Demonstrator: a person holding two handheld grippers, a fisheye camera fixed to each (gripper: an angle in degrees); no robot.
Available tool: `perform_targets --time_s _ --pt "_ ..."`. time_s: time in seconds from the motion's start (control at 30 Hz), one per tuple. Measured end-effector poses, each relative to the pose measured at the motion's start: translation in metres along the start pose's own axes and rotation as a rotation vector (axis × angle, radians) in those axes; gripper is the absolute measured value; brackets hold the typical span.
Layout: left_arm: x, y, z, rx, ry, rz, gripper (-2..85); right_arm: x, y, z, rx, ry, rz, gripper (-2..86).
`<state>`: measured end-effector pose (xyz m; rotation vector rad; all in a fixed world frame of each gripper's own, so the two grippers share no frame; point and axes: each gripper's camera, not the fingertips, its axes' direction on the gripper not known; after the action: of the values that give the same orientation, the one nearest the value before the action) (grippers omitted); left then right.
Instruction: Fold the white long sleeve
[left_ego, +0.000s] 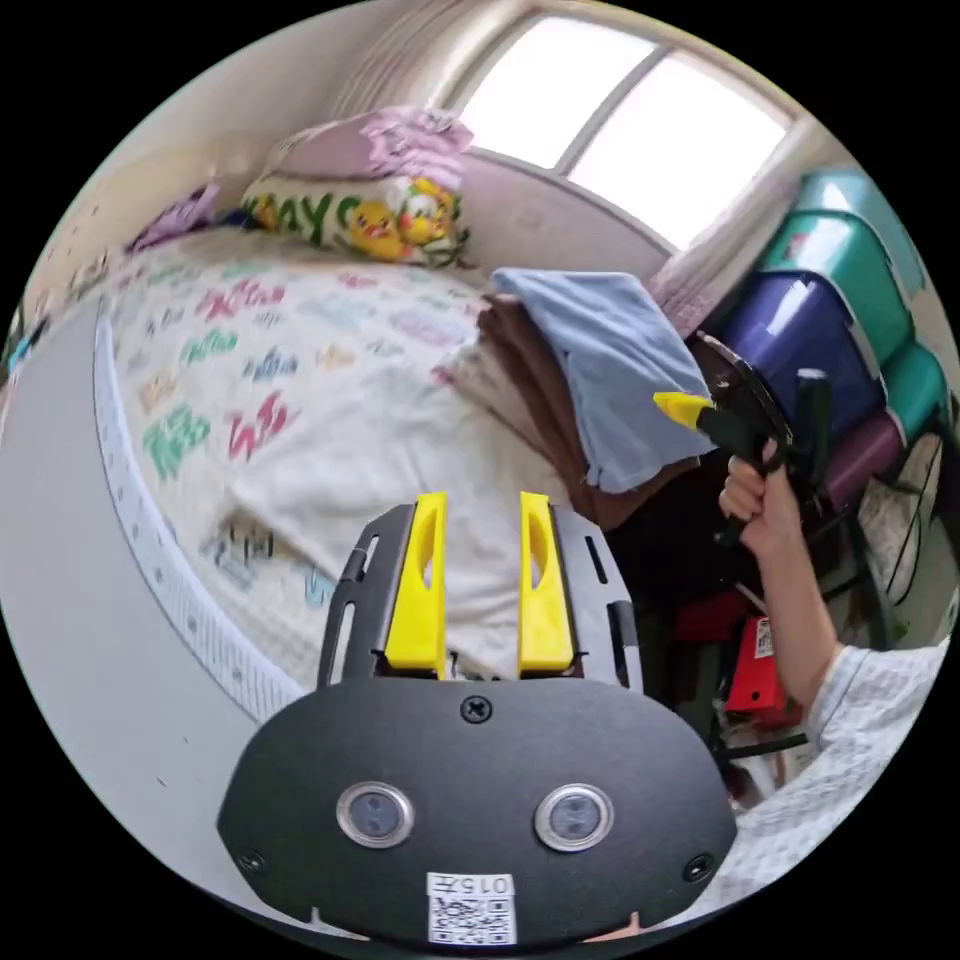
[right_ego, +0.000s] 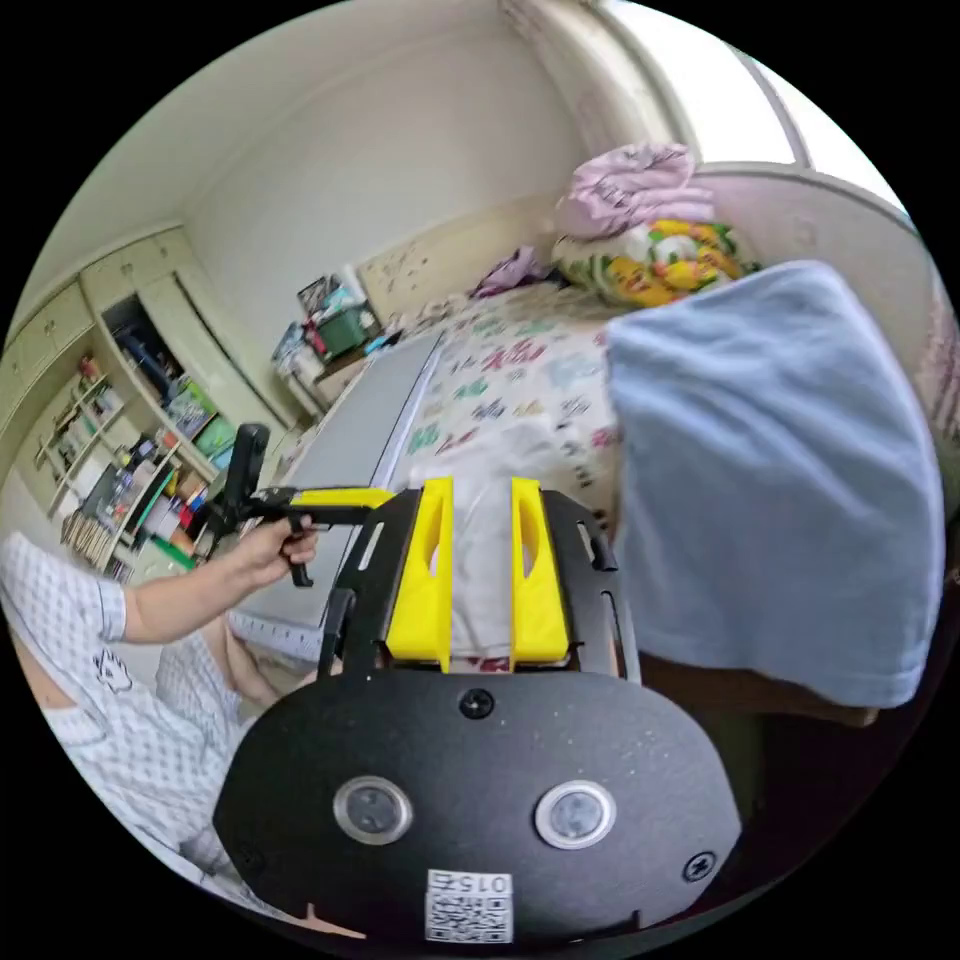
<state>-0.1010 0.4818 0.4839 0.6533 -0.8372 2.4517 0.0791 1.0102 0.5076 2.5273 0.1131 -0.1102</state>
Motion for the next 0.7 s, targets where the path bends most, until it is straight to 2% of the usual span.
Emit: perform_targets --time_s 0.13,0.2,0.27,0.3,0.37,0.47,0.57,0.7 --pt "-0.039 0.037 0.014 -0.002 0.088 -0.171 11.3 -0.048 0.044 0.127 -0.204 -0.026 -0.061 12.5" --pt "-0.046 0.045 0.024 -0.011 0.126 -0.222 11.2 -0.077 0.057 0.191 -0.358 0.051 -0.148 14.7" --pt "-0.044 0.045 0.031 -0.014 0.143 -0.243 11.2 -0.093 0.064 0.221 -0.417 0.166 -0.221 14.1" --pt "-0.041 0.042 0.036 -0.028 0.159 -0.241 11.2 -0.101 0.065 0.23 -0.424 0.243 -0.264 12.8" --pt "-0.035 0.037 0.046 -0.079 0.165 -0.23 11.2 -0.104 0.059 0.236 -0.457 0.25 -0.286 10.0" --pt "-0.021 0.028 0.058 -0.137 0.168 -0.199 11.2 -0.082 0.04 0.217 -0.403 0.11 -0.171 2.9" --pt "-0.008 0.019 0.066 -0.155 0.192 -0.171 11.1 -0.047 0.028 0.194 -0.341 0.01 -0.037 0.7" --pt "-0.003 0.009 0.078 -0.156 0.245 -0.2 11.1 -0.032 0.03 0.181 -0.297 0.029 -0.016 -0.1"
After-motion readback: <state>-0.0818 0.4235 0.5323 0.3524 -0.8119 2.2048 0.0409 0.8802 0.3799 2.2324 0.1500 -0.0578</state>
